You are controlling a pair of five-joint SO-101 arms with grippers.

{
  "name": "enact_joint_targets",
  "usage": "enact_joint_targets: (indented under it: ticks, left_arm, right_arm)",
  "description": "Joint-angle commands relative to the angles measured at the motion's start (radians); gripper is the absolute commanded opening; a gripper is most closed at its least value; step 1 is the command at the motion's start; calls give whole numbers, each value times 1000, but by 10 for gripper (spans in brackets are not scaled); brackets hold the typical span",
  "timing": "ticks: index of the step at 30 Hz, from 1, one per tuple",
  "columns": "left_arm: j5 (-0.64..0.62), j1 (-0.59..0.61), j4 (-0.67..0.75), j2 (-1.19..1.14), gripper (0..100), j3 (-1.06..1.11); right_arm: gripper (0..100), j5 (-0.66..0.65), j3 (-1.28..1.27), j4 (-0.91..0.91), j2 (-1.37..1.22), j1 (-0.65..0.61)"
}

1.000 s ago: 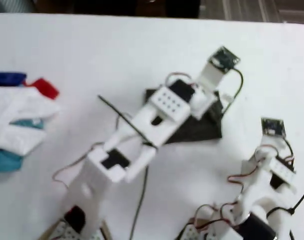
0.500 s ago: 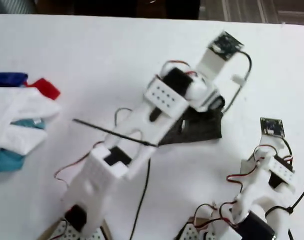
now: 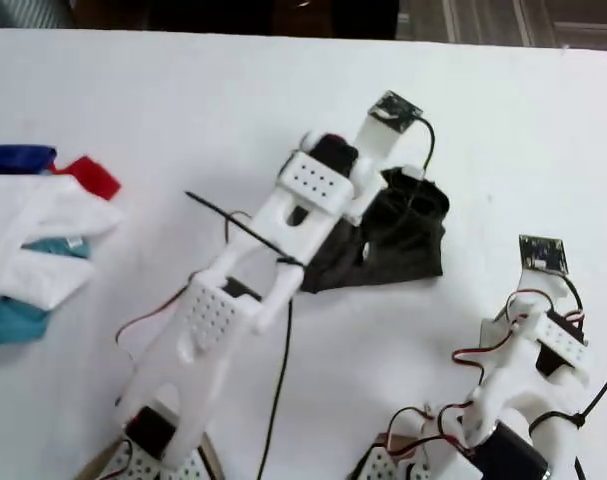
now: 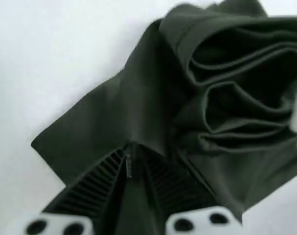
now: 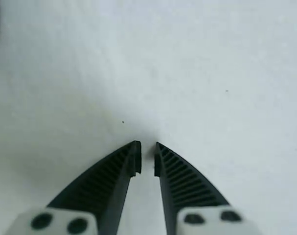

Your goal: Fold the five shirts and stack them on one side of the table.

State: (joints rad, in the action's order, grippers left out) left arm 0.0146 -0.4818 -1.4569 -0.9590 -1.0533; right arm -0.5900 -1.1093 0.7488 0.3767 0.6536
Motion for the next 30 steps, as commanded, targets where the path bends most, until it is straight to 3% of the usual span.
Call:
enact_joint_targets:
  ticks: [1,8,16,21,26,30]
  left_arm:
    - [-6,-31,3,-20,26,-91]
    - [-12,-144,-106,-63,26,-156]
    - [-12,-239,-322,-57,26,-404]
    - [-6,-138,-279,-61,26,-549]
    - [-14,-29,-222,-149,26,-526]
    - [-14,-18,-163,-259,26,-530]
  right_arm:
    - [57,3,3,-18,22,1]
    - [57,3,3,-18,22,1]
    - [57,3,3,-18,22,1]
    - [57,3,3,-18,22,1]
    - [57,3,3,-18,22,1]
    - [57,3,3,-18,22,1]
